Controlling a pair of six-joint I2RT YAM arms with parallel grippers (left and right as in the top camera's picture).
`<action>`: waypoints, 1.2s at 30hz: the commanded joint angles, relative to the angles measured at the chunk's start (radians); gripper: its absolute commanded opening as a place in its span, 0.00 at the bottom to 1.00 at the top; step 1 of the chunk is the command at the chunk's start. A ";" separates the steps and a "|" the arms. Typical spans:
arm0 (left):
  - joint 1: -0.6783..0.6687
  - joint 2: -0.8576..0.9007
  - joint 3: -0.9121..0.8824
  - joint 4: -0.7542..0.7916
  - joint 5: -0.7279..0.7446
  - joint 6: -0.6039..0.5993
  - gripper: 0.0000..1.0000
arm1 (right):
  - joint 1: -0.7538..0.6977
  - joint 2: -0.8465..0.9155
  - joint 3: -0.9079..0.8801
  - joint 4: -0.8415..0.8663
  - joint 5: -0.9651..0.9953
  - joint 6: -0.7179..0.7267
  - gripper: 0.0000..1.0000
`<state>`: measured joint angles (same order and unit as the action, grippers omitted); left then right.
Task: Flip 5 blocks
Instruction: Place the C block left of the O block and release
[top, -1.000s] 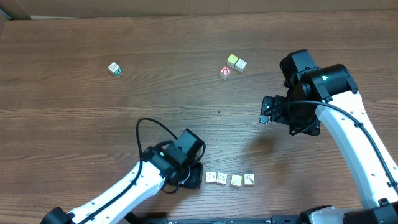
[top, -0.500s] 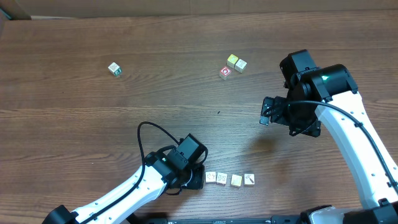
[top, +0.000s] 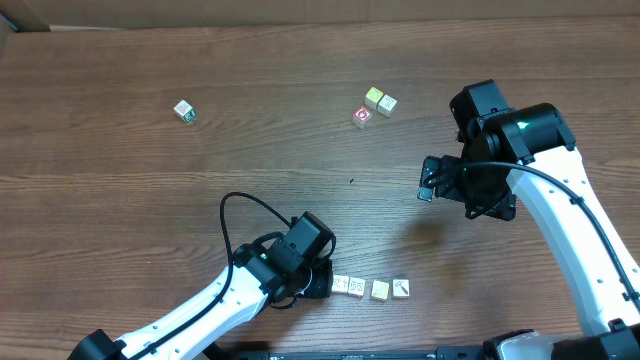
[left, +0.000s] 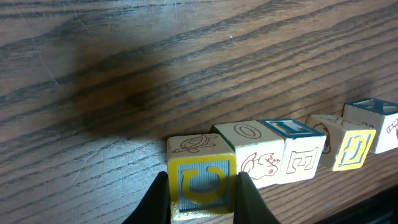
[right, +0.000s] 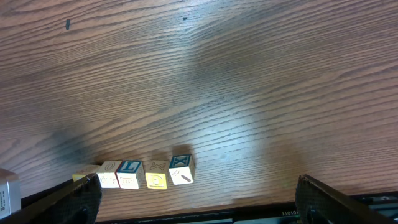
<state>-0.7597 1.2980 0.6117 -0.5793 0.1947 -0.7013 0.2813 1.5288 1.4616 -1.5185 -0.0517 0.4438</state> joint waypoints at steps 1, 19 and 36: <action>-0.007 -0.002 -0.010 0.000 0.005 -0.009 0.09 | -0.001 -0.027 0.024 0.002 0.005 -0.007 1.00; -0.007 0.077 -0.010 0.019 0.020 -0.009 0.10 | -0.001 -0.027 0.024 -0.003 0.005 -0.007 1.00; -0.006 0.074 -0.006 0.044 0.011 -0.001 0.38 | -0.001 -0.027 0.024 -0.002 0.006 -0.007 1.00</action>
<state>-0.7597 1.3628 0.6117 -0.5442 0.2127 -0.7067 0.2813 1.5288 1.4616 -1.5223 -0.0517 0.4438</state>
